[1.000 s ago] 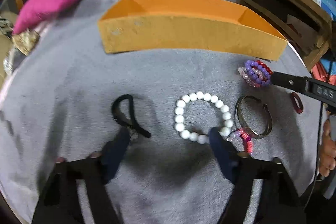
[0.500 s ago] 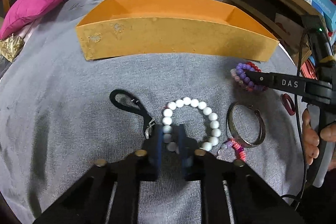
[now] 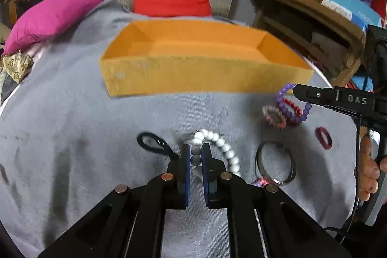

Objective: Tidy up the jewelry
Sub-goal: 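Carry both bracelets into the orange tray and open both grippers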

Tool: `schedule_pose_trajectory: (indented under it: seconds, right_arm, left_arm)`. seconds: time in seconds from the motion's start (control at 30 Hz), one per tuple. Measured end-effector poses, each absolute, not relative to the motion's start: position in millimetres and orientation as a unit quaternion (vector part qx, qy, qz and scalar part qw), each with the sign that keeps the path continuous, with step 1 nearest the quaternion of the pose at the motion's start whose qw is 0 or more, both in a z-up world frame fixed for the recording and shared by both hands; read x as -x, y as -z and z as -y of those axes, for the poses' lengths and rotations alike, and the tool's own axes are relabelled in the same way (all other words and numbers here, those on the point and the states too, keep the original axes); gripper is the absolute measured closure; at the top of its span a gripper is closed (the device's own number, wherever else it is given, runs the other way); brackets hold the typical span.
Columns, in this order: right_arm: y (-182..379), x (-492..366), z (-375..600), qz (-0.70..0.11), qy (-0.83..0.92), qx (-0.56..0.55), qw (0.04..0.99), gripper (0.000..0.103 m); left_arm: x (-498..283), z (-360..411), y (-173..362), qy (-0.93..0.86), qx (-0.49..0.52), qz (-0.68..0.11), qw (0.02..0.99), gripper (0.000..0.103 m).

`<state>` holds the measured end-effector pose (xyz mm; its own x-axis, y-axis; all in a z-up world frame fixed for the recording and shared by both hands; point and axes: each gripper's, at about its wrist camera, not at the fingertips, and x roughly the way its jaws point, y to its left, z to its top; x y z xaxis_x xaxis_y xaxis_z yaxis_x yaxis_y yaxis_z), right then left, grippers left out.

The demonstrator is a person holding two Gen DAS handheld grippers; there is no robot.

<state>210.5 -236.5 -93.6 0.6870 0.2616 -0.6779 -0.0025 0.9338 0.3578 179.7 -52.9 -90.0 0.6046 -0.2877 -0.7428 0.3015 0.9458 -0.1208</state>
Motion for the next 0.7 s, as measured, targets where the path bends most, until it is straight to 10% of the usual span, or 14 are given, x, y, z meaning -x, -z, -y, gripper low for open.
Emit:
schedule_pose_trajectory:
  seconds: [0.7]
  right_arm:
    - [50.9, -258.3, 241.6, -0.257, -0.035, -0.245, 0.934, 0.093]
  left_arm:
    - [-261.2, 29.3, -9.3, 0.136, 0.004, -0.276, 0.951, 0.094]
